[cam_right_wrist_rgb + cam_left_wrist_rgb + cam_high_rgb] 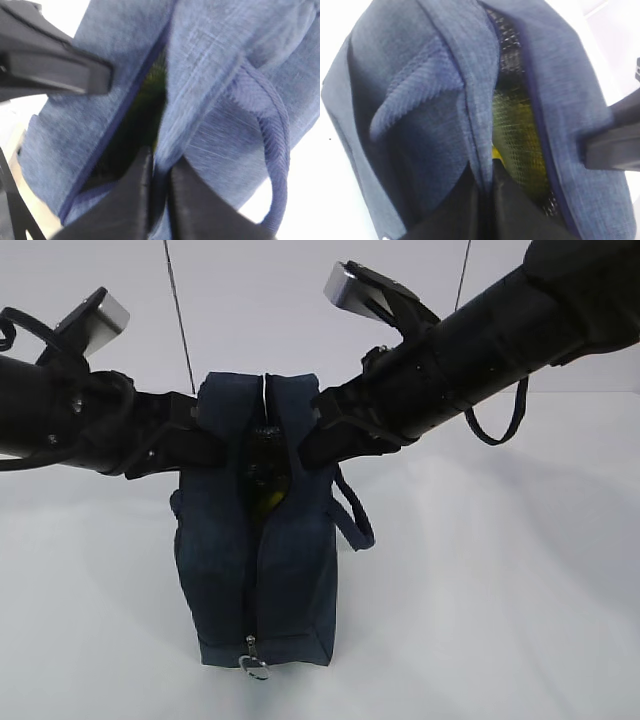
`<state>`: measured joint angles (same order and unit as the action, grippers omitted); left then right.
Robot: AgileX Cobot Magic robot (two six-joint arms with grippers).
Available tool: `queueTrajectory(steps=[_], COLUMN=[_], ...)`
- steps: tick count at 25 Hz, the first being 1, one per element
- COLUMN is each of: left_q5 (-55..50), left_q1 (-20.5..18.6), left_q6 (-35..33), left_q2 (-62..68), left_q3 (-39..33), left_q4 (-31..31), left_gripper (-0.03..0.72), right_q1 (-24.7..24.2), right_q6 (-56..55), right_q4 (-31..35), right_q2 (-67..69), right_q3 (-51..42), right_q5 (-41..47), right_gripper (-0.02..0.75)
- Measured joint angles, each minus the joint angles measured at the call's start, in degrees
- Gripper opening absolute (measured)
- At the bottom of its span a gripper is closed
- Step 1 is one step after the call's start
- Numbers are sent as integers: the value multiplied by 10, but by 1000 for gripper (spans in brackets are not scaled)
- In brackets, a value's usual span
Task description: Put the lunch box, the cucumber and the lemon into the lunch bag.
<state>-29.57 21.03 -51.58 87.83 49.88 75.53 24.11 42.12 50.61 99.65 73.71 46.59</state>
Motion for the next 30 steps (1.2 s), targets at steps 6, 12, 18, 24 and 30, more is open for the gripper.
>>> queueTrajectory(steps=[6, 12, 18, 24, 30], left_q5=[7, 8, 9, -9, -9], left_q1=[0, 0, 0, 0, 0], left_q6=[0, 0, -7, -26, -56], left_q2=[0, 2, 3, 3, -13], left_q3=[0, 0, 0, 0, 0], left_q4=[0, 0, 1, 1, 1], left_gripper=[-6, 39, 240, 314, 320], right_q1=[0, 0, 0, 0, 0], right_q6=[17, 25, 27, 30, 30], right_q4=[11, 25, 26, 26, 26], right_q2=[0, 0, 0, 0, 0], right_q3=[0, 1, 3, 3, 11], right_q5=[-3, -5, 0, 11, 27], right_gripper=[73, 226, 286, 290, 292])
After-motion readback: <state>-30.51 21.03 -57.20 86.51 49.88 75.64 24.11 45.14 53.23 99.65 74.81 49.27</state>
